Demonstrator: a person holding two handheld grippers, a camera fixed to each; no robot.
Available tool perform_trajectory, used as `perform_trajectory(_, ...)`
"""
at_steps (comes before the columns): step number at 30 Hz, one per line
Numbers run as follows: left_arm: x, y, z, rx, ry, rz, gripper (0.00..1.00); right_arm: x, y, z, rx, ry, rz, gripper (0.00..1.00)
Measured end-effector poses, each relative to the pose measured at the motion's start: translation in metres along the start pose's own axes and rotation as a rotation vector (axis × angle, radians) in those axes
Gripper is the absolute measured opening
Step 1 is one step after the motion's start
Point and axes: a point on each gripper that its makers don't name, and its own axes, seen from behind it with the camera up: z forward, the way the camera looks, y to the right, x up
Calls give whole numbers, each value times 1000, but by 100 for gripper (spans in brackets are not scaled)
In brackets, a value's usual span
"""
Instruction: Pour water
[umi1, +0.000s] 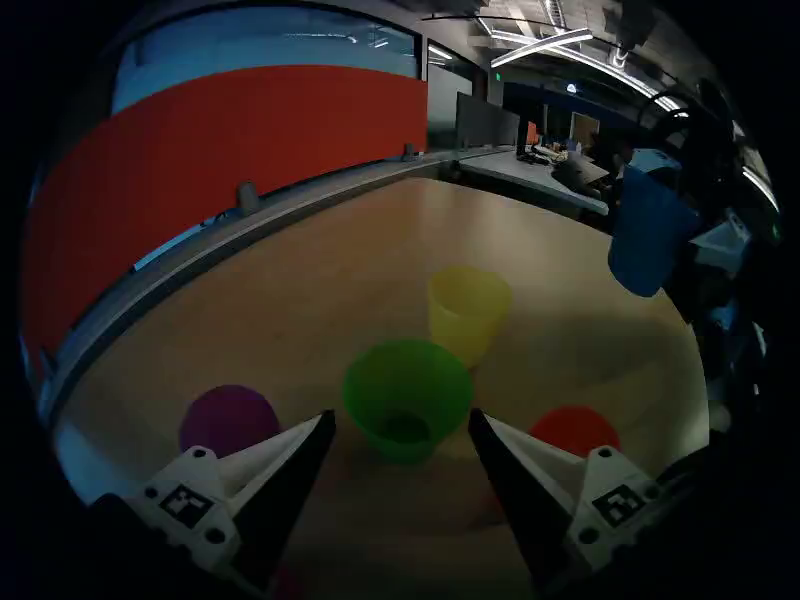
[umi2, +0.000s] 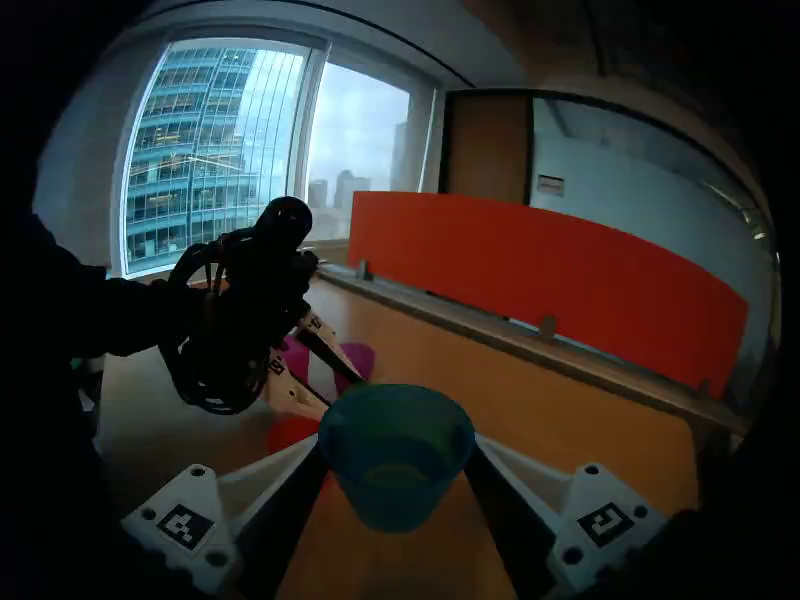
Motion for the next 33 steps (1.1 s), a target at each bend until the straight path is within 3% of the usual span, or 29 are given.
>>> perform_trajectory(23, 6, -4, 20, 52, -5, -27, 99, -5, 3, -1, -6, -7, -1, 91)
perform_trajectory(27, 7, -4, 20, 52, 1, -39, 88, -4, 2, -1, -6, -8, -2, 91)
perform_trajectory(33, 7, -7, 17, 54, 7, -52, 86, -3, 1, -1, -4, -7, -4, 91)
